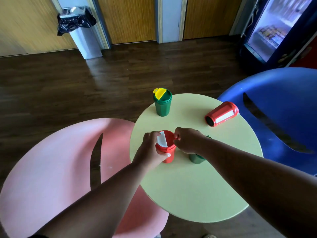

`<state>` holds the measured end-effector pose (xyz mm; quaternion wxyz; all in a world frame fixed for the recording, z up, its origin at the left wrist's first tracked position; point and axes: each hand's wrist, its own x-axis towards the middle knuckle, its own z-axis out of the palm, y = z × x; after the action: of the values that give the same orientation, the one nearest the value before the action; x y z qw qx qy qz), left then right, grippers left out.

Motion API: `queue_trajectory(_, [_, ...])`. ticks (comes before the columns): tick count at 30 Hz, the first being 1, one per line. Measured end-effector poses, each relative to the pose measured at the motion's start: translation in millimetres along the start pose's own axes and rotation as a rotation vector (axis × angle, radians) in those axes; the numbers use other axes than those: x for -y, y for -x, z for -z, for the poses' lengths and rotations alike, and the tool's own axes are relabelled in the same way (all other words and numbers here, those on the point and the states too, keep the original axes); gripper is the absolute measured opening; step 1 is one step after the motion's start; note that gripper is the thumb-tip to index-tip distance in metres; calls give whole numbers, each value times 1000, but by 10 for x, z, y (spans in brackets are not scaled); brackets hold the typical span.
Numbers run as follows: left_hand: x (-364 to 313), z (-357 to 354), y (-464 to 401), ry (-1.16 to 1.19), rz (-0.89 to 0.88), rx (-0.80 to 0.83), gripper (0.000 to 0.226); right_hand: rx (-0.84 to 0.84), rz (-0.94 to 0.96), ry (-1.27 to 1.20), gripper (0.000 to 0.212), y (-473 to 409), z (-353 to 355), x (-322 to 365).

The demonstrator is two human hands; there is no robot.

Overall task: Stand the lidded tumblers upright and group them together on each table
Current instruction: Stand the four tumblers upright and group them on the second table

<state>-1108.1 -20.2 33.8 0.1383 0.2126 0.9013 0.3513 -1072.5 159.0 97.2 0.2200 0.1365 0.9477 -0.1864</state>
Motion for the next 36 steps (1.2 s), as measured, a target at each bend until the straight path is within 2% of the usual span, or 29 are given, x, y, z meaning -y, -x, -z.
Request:
queue_trajectory(3, [-33, 4, 87, -39, -8, 54, 97, -17, 35, 15, 27, 12, -77, -48])
queue_trajectory(11, [-158, -5, 99, -78, 62, 125, 110, -23, 58, 37, 26, -10, -160, -176])
queue_trajectory(15, [-244, -28, 31, -130, 78, 184, 118, -50, 69, 29, 37, 72, -104, -279])
queue_trajectory(20, [-343, -81, 29, -175, 84, 118, 108, -190, 89, 92, 66, 309, 35, -558])
queue_trajectory(23, [-395, -141, 52, -148, 83, 102, 103, -140, 20, 60, 87, 400, 44, -746])
queue_trajectory(26, [-455, -212, 55, -136, 73, 74, 99, -72, -20, 23, 99, 428, -11, -895])
queue_trajectory(30, [-505, -289, 38, -148, 79, 41, 95, -34, -48, -66, 106, 432, -111, -1004])
queue_trajectory(36, [-590, -392, 8, -180, 109, 32, 97, -109, -106, -203, 95, 482, -169, -1049])
